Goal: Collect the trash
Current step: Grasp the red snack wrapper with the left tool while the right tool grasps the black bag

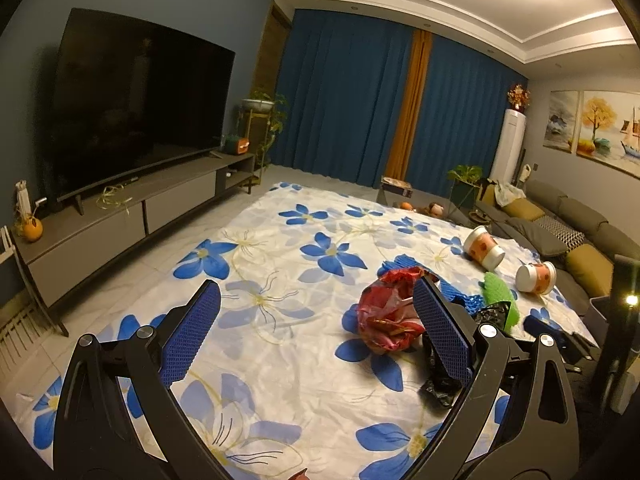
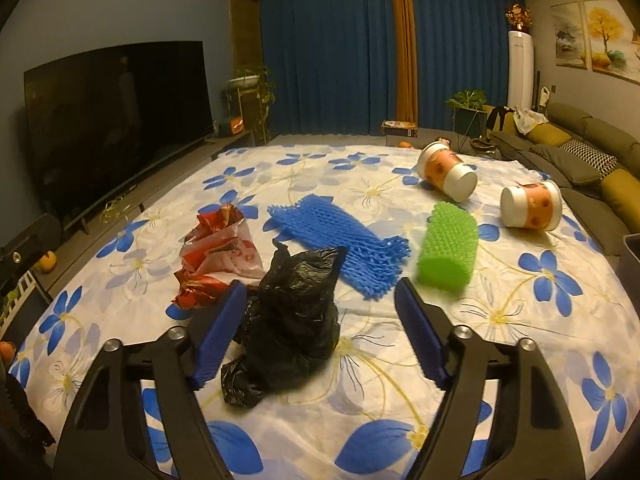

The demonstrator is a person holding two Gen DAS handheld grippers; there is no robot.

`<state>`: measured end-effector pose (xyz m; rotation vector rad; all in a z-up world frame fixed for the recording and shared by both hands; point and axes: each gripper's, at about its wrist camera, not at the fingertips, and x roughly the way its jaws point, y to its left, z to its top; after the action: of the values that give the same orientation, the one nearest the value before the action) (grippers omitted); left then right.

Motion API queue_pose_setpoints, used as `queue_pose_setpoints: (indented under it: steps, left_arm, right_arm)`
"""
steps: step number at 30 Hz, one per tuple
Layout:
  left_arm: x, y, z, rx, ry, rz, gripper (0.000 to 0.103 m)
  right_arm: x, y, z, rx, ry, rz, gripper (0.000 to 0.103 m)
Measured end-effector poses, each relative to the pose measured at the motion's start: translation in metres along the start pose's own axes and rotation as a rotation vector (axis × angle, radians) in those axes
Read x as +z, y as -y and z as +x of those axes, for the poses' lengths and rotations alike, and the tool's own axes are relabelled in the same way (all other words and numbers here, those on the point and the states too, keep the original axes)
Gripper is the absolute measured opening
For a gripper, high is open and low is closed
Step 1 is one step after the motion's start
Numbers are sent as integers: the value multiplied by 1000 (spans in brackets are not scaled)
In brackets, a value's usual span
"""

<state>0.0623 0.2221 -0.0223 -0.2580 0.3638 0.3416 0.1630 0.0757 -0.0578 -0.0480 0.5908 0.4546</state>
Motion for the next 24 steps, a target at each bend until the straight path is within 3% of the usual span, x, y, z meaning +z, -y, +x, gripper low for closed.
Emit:
queue_pose_setpoints:
  steps: [4, 6, 8, 11, 24]
  left_arm:
    - [-1, 5, 6, -29, -7, 11, 95]
    - [-2, 9, 9, -42, -15, 18, 95]
    - [-3, 13, 12, -54, -24, 22, 95]
    - [-4, 21, 19, -77, -39, 31, 95]
    - [-2, 68, 81, -124, -157, 85, 95]
  right_arm:
    - [0, 0, 9, 17, -29, 3, 53]
    - [0, -1, 12, 25, -45, -4, 32]
    - [-2, 0, 14, 28, -57, -13, 21]
    - [-4, 5, 11, 30, -51, -4, 10]
    - [-1, 46, -42, -48, 80, 43, 6]
